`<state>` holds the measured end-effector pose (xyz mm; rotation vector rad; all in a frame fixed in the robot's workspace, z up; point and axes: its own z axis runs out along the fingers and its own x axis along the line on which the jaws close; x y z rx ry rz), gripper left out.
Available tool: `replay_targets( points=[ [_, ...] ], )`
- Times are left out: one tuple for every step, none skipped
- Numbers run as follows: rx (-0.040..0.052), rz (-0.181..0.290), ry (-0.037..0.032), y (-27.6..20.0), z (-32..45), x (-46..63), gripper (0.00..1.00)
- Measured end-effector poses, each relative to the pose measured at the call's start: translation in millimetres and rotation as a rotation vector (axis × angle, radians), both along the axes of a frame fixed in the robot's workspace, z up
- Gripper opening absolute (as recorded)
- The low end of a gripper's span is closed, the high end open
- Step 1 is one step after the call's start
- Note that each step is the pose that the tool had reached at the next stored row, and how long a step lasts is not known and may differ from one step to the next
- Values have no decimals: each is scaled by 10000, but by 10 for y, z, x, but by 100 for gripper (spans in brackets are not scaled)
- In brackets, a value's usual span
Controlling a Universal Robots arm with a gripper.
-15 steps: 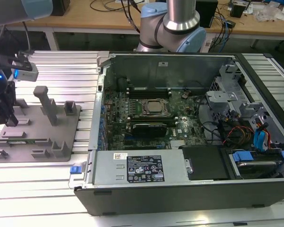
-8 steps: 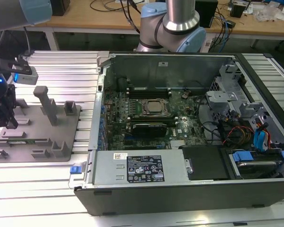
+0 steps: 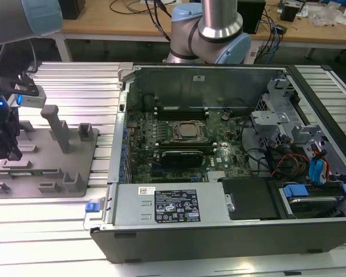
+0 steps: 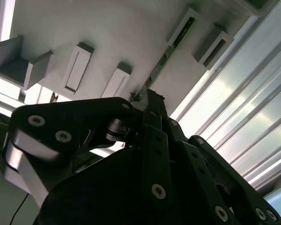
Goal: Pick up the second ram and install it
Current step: 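Pick up the second ram and move it above second insertion slot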
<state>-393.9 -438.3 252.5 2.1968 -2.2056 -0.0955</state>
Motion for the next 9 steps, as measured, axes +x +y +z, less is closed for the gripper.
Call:
replay_targets(
  points=[
    [0,0,0,-3,-8,-2,8],
    [0,0,0,-7,-17,-5,8],
    [0,1,1,-12,-23,-6,8],
    [0,0,0,-20,-41,-12,8],
    [0,-1,0,-28,-60,-18,8],
    [0,0,0,-34,-80,-23,8],
    [0,0,1,-37,-93,-27,8],
    [-1,0,2,-40,-105,-30,8],
    [-1,0,1,-44,-123,-33,8]
  ],
)
